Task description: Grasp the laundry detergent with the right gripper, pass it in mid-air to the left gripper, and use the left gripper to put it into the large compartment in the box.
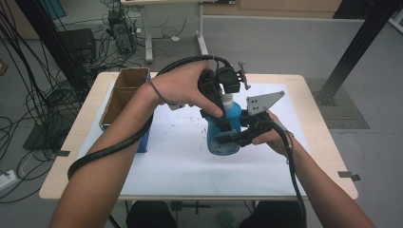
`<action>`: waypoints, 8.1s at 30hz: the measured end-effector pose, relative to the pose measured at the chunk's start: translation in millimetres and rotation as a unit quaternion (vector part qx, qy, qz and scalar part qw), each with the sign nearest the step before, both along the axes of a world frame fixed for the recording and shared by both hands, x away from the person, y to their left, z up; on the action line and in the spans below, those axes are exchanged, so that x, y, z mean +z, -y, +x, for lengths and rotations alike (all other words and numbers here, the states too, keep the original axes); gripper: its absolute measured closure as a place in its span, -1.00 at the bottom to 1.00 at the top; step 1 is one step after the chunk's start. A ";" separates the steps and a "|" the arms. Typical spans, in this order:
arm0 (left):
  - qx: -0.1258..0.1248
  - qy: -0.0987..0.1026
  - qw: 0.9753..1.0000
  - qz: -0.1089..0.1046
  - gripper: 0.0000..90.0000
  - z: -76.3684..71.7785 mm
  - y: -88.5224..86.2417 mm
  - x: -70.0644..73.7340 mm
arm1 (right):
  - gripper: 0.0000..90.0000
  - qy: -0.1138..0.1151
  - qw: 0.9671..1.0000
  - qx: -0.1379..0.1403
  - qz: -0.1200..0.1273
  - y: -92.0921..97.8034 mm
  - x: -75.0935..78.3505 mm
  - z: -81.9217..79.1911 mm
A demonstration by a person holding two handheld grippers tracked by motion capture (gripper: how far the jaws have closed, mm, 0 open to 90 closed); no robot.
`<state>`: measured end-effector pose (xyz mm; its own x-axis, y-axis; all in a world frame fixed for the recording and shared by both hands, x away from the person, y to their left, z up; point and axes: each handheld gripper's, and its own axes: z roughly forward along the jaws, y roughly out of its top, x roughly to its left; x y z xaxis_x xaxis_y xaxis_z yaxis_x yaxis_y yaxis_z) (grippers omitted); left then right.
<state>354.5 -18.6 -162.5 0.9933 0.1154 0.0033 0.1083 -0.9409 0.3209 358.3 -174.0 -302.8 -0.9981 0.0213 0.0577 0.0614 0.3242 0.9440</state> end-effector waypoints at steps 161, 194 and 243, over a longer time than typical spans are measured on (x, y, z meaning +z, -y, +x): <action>-0.022 0.003 1.000 0.018 -0.17 -2.0 7.0 -1.8 | -0.02 0.008 1.000 0.010 -0.005 -5.7 -1.5 -3.3; -0.017 0.011 0.999 0.025 -0.17 -2.6 9.1 -2.1 | -0.02 0.015 1.000 0.011 -0.002 -6.2 -3.5 -0.9; 0.023 0.013 0.999 0.035 -0.16 2.3 -2.2 -0.7 | -0.93 -0.026 0.996 -0.018 -0.080 25.9 6.1 2.3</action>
<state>356.8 -16.4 -163.2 0.9865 0.1591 0.0384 0.1441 -0.9554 0.2576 360.6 -199.9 -296.7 -0.9924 0.0698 0.1013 0.1223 0.4674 0.8756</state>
